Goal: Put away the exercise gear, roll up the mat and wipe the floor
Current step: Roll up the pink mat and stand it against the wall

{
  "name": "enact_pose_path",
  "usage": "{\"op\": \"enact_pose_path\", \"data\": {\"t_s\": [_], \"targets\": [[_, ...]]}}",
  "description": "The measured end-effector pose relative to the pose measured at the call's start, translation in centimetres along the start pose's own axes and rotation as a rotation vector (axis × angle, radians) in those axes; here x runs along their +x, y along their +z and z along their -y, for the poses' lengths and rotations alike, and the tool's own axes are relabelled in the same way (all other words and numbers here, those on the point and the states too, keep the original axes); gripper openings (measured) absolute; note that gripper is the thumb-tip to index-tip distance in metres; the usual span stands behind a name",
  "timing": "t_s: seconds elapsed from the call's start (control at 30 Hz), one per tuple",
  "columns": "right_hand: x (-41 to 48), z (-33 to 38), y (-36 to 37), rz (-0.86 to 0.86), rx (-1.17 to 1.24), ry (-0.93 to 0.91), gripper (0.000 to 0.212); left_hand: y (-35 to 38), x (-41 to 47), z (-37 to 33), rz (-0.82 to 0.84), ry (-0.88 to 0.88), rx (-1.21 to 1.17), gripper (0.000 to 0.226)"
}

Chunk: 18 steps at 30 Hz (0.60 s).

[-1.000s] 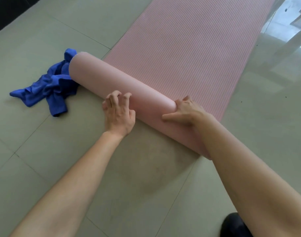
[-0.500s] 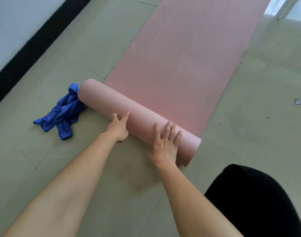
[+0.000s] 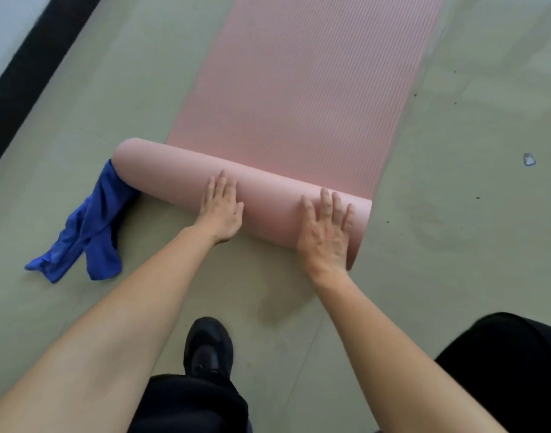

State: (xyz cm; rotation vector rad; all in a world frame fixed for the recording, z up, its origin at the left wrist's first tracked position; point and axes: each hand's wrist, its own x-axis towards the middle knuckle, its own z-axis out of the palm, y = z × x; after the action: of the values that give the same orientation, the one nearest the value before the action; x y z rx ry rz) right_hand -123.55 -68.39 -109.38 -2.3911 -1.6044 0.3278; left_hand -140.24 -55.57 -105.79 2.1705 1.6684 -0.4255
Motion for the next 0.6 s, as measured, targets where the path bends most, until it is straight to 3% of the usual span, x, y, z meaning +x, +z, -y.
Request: {"op": "enact_pose_path", "data": {"t_s": [0.07,0.23,0.3,0.5,0.6], "targets": [[0.3,-0.3,-0.1,-0.019,0.009,0.033,0.054,-0.4,1.6,-0.9,-0.005,0.014,-0.004,0.060],[1.9,-0.3,-0.4,0.223,-0.139,-0.057,0.118,-3.0,7.1,-2.5,0.054,0.127,0.000,0.058],[3.7,-0.5,-0.5,0.259,-0.205,0.004,0.128,-4.5,9.1,-2.7,0.122,0.193,0.037,0.060],[10.0,0.4,-2.6,0.282,-0.269,0.287,0.133,-7.7,13.8,-3.9,0.215,0.316,0.058,0.069],[10.3,1.2,-3.0,0.194,-0.263,0.317,0.115,-8.1,14.9,-4.7,0.127,0.307,0.041,0.064]]}}
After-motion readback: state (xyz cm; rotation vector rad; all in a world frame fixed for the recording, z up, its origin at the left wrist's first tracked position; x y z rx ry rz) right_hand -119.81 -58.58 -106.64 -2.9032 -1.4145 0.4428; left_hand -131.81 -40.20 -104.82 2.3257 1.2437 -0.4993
